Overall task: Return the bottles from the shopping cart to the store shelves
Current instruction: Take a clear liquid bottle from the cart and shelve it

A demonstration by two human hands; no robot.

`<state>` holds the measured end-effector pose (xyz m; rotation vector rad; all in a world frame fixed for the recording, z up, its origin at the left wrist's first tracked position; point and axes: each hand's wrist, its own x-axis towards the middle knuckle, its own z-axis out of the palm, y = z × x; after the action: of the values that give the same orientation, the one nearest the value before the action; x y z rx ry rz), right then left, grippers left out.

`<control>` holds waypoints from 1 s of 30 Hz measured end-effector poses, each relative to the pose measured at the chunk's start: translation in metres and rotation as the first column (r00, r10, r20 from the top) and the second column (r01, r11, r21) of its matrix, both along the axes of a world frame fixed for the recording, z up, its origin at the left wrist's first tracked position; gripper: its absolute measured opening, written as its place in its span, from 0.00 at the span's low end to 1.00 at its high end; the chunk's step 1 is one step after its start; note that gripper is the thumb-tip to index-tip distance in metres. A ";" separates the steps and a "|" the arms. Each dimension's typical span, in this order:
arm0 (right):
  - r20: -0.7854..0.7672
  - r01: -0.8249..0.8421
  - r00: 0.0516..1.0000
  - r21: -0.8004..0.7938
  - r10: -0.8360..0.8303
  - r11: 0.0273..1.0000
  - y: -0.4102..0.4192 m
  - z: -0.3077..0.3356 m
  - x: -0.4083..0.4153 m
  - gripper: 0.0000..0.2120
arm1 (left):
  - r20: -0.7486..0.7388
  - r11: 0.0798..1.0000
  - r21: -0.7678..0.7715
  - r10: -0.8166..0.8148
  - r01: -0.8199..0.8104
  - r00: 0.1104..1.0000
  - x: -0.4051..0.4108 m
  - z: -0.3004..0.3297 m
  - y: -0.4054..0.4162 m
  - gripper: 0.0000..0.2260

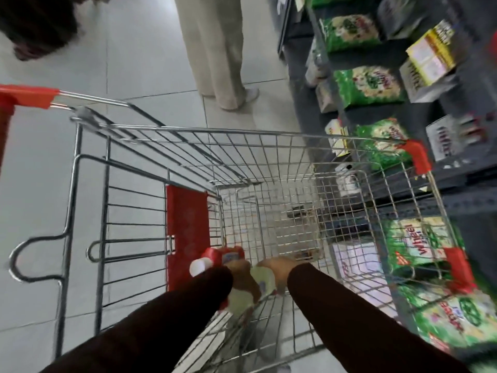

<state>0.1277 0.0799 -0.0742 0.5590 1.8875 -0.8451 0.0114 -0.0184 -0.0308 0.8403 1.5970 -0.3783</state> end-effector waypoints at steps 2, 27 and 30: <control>-0.014 0.009 1.000 -0.014 -0.010 1.000 0.007 0.008 0.004 0.35 | 0.093 0.986 -0.057 0.164 -0.160 0.982 -0.018 0.003 0.009 0.28; -0.977 0.979 -0.136 -0.108 -0.164 -0.170 -0.047 0.534 0.266 0.27 | 0.867 0.766 0.469 -0.495 -0.439 0.062 0.241 0.579 0.185 0.14; -0.992 0.952 -0.127 -0.123 0.003 -0.279 -0.069 0.583 0.306 0.31 | 0.797 0.755 0.560 -0.603 -0.342 -0.026 0.299 0.644 0.176 0.13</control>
<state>0.4336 0.0106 0.5084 3.1085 2.7097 -0.5654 0.3104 0.1578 0.6137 1.3554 0.0241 0.7132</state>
